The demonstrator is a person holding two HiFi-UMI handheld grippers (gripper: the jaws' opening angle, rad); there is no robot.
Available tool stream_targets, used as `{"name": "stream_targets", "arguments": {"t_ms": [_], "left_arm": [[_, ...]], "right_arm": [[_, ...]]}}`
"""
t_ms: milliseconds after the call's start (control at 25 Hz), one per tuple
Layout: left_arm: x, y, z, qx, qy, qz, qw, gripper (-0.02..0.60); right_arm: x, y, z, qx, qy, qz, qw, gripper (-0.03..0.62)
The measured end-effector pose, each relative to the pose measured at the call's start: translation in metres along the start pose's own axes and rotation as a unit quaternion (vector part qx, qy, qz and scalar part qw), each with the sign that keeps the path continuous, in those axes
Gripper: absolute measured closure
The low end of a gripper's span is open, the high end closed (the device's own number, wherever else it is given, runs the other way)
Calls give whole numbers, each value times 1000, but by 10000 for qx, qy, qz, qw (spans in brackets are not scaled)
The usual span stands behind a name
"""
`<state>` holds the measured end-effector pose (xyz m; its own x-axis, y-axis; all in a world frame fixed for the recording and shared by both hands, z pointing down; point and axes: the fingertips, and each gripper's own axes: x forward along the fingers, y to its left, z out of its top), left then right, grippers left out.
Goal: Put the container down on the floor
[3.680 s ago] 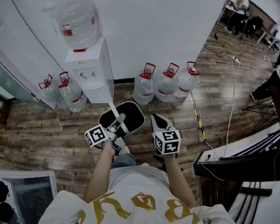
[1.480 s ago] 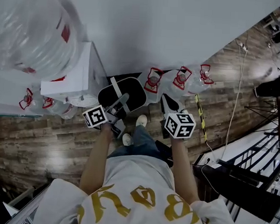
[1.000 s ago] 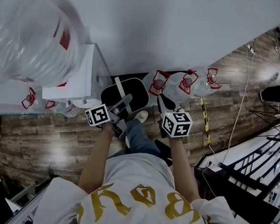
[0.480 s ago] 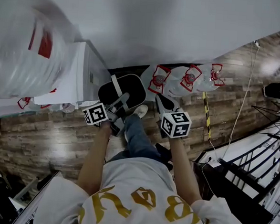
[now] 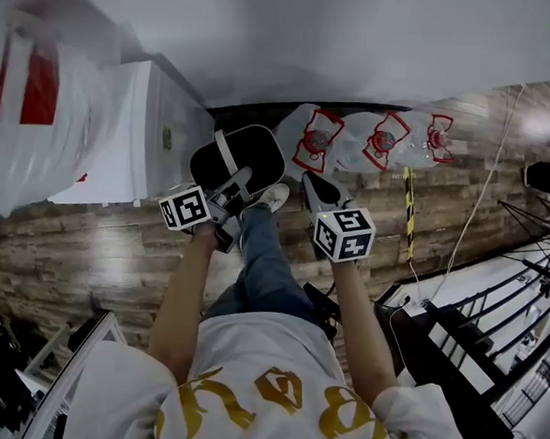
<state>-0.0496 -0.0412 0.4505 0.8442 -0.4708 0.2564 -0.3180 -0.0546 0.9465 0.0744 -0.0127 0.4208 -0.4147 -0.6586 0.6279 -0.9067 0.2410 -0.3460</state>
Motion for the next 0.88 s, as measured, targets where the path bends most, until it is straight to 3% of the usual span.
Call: {"name": "stream_targets", "arguments": {"t_ms": [280,600,880], "left_arm": [[12,45,-8,-7,315,361,9989,506],[22,99,-6,-128,289,632,9975,508],[33,134,-9,-52,422,862,9954,508]], "right_arm": [[39,-12,-18,68,299,137,9994,568],[84,-7,-42,-44,450,573,9973,568],[114,-11,-74,-98,726,711,9948,568]]}}
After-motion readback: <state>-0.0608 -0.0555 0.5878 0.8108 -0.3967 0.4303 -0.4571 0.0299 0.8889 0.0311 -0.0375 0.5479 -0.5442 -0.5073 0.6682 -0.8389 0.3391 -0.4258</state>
